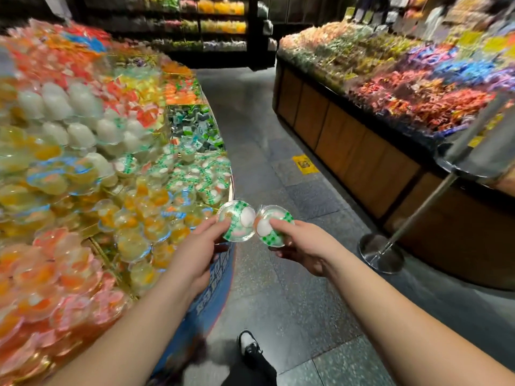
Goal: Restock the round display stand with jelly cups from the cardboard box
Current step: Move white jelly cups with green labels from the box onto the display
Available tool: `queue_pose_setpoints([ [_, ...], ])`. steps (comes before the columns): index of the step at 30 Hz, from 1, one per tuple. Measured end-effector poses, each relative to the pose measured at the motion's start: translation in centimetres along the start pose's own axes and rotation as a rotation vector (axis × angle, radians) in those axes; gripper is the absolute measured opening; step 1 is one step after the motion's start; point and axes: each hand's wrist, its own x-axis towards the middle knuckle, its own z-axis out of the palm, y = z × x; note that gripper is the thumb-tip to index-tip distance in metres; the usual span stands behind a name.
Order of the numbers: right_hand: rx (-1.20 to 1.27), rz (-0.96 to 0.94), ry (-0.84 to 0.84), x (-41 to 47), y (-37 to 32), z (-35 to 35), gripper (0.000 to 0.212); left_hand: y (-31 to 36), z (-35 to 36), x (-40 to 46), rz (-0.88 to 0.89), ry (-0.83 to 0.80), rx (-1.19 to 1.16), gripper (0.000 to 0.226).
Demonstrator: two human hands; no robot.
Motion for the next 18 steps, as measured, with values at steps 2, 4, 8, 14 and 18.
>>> queue_pose_setpoints([
  [2, 0.007, 0.014, -0.035, 3.5, -2.0, -0.9, 0.032, 0.3, 1.1, 3.8, 0.018, 0.02, -0.014, 0.035],
  [4, -0.003, 0.032, -0.044, 7.2, -4.0, -1.7, 0.038, 0.9, 2.3, 7.8, 0.028, 0.031, -0.035, 0.036],
  [8, -0.035, 0.091, -0.023, 14.6, -8.6, -2.8, 0.034, 3.1, 4.5, 15.2, 0.013, 0.043, -0.008, 0.036],
  [14, -0.053, 0.158, -0.061, 22.8, -13.4, -3.8, 0.021, 5.7, 6.4, 23.6, -0.026, 0.102, -0.01, 0.053],
  [18, -0.063, 0.196, -0.123, 27.7, -15.1, -3.6, 0.012, 6.5, 6.3, 27.2, -0.081, 0.159, -0.053, 0.046],
])
